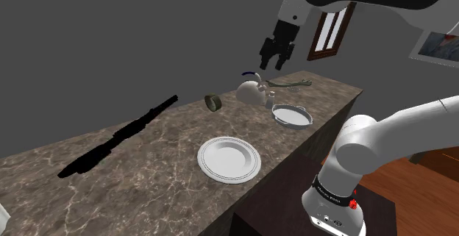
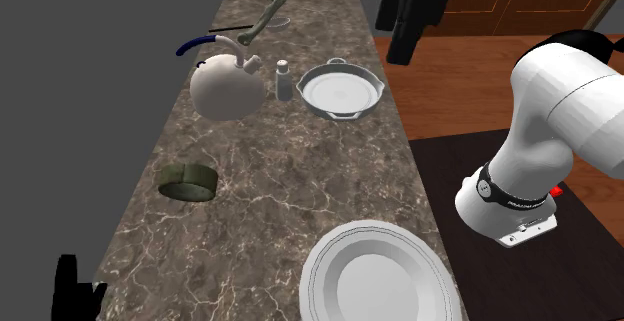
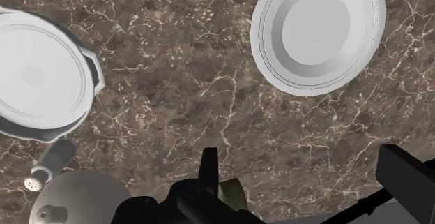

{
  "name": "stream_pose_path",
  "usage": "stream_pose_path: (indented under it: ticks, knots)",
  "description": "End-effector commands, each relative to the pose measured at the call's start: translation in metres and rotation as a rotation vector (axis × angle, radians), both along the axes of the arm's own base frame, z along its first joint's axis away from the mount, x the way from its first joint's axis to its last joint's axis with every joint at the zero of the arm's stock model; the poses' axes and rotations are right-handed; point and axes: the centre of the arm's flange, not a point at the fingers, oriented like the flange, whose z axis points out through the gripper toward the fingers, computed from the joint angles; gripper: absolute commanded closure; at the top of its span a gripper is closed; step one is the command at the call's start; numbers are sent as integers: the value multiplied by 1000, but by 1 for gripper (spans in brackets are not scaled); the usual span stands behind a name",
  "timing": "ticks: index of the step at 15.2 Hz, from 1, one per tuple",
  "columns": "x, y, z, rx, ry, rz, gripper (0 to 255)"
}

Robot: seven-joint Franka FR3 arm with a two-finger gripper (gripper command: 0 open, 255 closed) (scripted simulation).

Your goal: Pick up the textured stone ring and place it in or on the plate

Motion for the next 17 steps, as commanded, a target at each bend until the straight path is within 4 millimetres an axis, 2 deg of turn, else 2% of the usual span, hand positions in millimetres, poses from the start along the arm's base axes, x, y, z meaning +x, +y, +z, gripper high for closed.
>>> stream_pose_path:
  ticks: [1, 17]
  knots:
    - [0, 0, 0, 0, 0, 0, 0]
    - [177, -34, -113, -17, 12, 53, 0]
